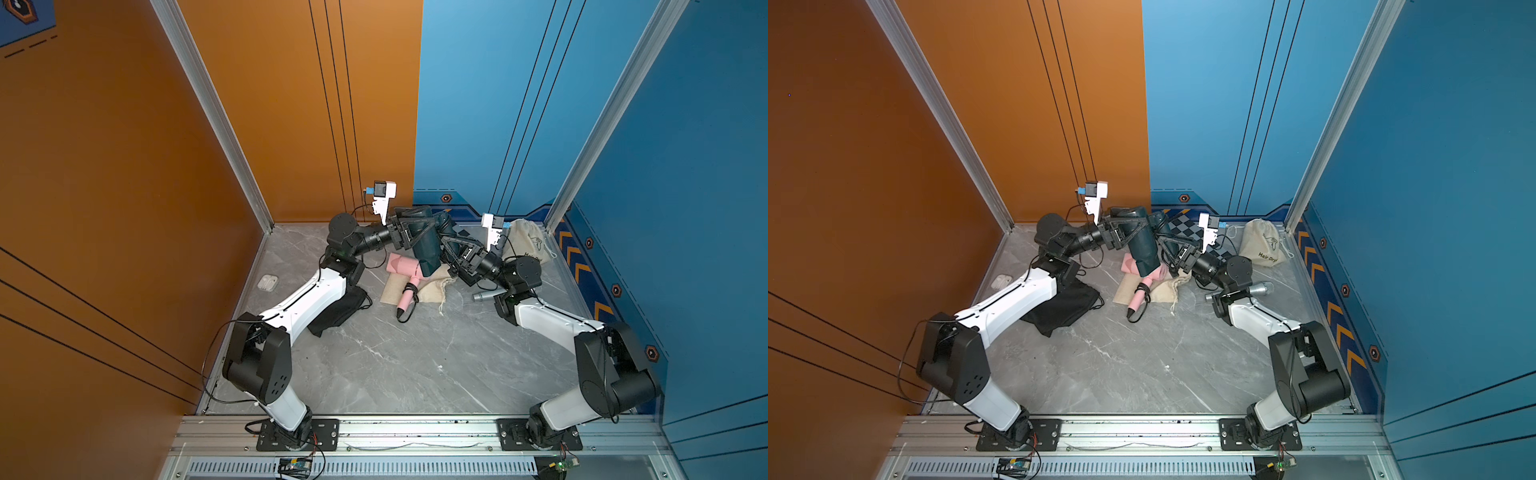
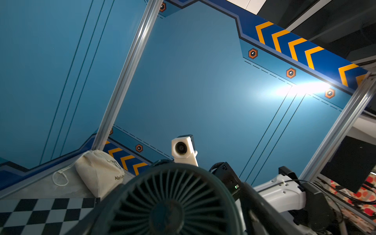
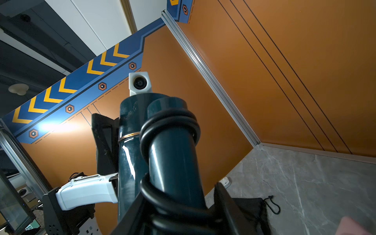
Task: Pack away hair dryers
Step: Adjust the hair dryer.
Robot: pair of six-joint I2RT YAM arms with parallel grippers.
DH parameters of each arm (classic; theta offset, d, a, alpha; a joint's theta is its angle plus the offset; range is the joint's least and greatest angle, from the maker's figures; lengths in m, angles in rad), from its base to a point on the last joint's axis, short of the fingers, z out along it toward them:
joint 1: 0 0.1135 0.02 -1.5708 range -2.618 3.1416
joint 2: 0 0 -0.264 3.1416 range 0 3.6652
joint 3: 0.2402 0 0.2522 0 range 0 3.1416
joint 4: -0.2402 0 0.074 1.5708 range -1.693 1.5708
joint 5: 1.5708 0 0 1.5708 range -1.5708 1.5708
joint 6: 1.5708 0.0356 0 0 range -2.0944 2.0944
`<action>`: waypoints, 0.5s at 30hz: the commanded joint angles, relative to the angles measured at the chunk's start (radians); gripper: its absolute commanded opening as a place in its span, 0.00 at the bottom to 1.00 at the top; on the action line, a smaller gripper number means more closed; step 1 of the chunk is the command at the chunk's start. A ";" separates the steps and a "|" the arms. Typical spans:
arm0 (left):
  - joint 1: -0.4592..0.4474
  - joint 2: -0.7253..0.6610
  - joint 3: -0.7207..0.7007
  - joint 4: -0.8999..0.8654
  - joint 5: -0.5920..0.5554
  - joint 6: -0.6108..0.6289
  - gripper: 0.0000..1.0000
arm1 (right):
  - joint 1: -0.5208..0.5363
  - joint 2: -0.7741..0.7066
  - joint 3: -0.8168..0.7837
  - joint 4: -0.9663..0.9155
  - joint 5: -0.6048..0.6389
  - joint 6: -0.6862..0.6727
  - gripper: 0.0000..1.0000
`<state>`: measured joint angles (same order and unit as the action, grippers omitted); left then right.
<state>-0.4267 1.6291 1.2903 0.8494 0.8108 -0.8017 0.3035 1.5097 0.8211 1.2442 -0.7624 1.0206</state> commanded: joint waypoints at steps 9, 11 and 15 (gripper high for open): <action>0.091 -0.153 -0.095 -0.369 -0.201 0.296 0.98 | -0.104 -0.232 -0.012 -0.592 0.215 -0.366 0.22; 0.084 -0.166 -0.067 -0.581 -0.302 0.389 0.98 | -0.120 -0.273 0.005 -0.741 0.291 -0.462 0.23; 0.046 -0.152 -0.013 -0.882 -0.495 0.519 0.98 | -0.177 -0.310 0.039 -0.977 0.432 -0.525 0.23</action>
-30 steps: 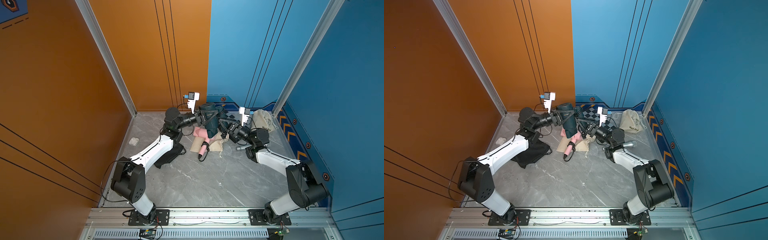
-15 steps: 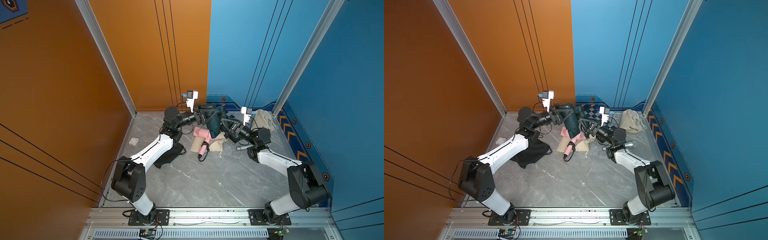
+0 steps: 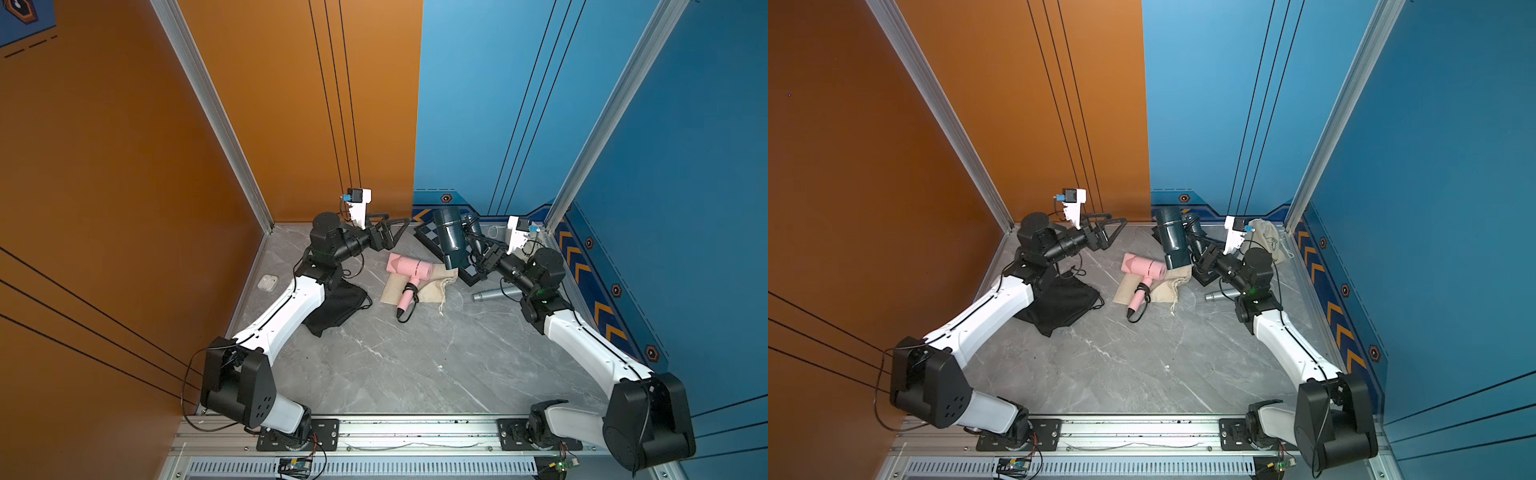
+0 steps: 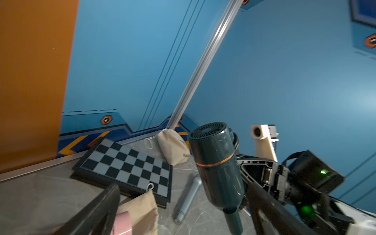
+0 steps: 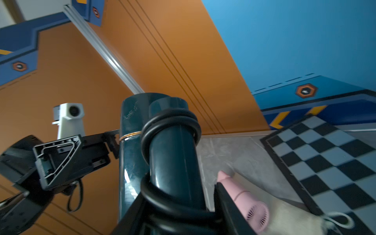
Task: Pack away hair dryers
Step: Adjust the hair dryer, then open the drawstring bag at the center of the board.
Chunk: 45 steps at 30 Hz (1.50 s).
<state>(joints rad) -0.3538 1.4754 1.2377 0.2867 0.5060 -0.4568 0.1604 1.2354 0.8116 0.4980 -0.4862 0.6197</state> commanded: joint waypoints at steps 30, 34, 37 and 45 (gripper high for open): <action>0.099 0.283 0.148 -1.041 -0.540 0.034 0.92 | 0.171 -0.143 0.072 -0.528 0.433 -0.290 0.21; 0.099 0.370 0.193 -1.047 -0.547 -0.011 0.91 | 0.205 -0.141 0.065 -0.517 0.421 -0.288 0.21; 0.086 0.445 0.241 -1.045 -0.585 -0.026 0.94 | 0.213 -0.157 0.049 -0.495 0.397 -0.285 0.21; 0.081 0.548 0.278 -1.045 -0.600 -0.007 0.18 | 0.215 -0.177 0.053 -0.489 0.355 -0.271 0.21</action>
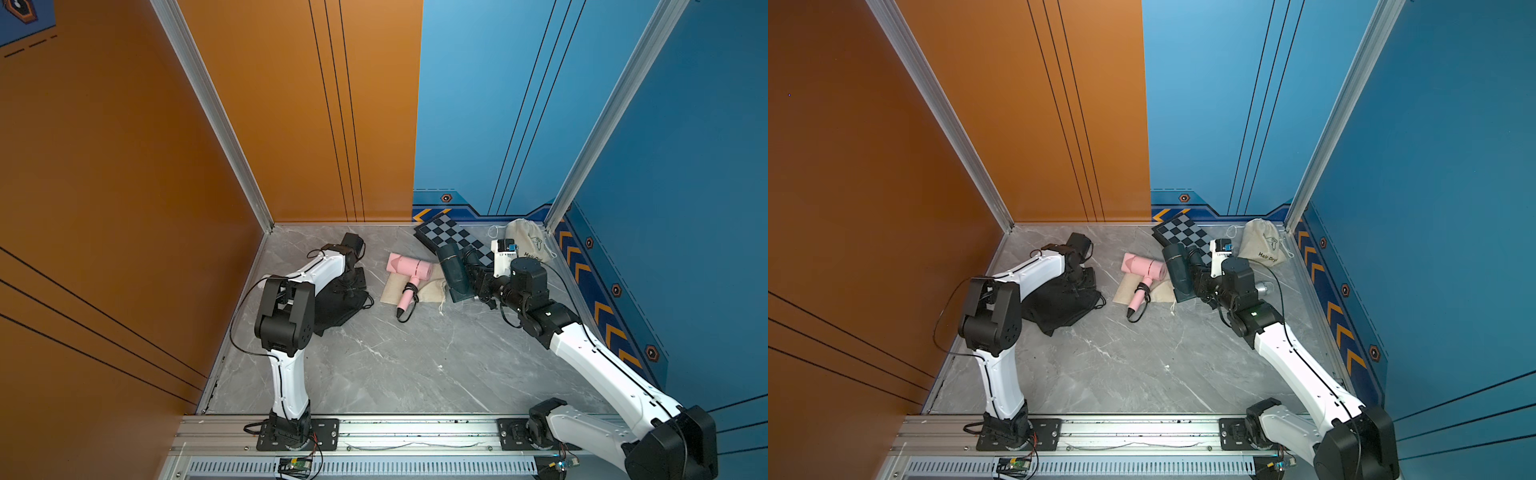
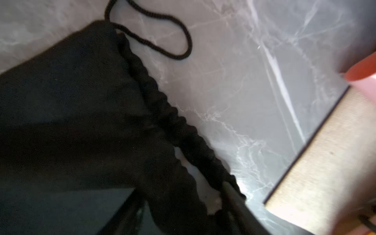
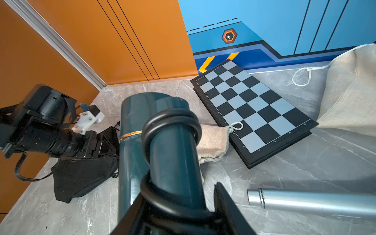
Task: Pack away hair dryers
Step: Open the drawstring bag at the center of the board.
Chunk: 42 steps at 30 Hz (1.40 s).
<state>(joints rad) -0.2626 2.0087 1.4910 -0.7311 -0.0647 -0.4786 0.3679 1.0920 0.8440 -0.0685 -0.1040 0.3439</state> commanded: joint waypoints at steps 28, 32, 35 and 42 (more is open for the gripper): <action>-0.157 -0.300 -0.156 0.065 -0.123 0.648 0.01 | 0.072 0.028 0.037 -0.043 -0.141 0.021 0.21; -0.156 -0.277 -0.149 0.078 -0.089 0.577 0.02 | 0.121 0.057 0.013 -0.031 -0.198 0.058 0.21; -0.158 -0.278 -0.146 0.095 -0.053 0.563 0.00 | 0.152 0.088 -0.020 0.024 -0.253 0.120 0.21; -0.165 -0.338 -0.208 0.178 -0.013 0.563 0.00 | 0.240 0.218 -0.005 0.103 -0.294 0.155 0.20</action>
<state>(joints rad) -0.4202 1.7195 1.3090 -0.5938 -0.1276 0.1047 0.5865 1.2758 0.8158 -0.0677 -0.3462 0.4587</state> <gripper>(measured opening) 0.058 0.456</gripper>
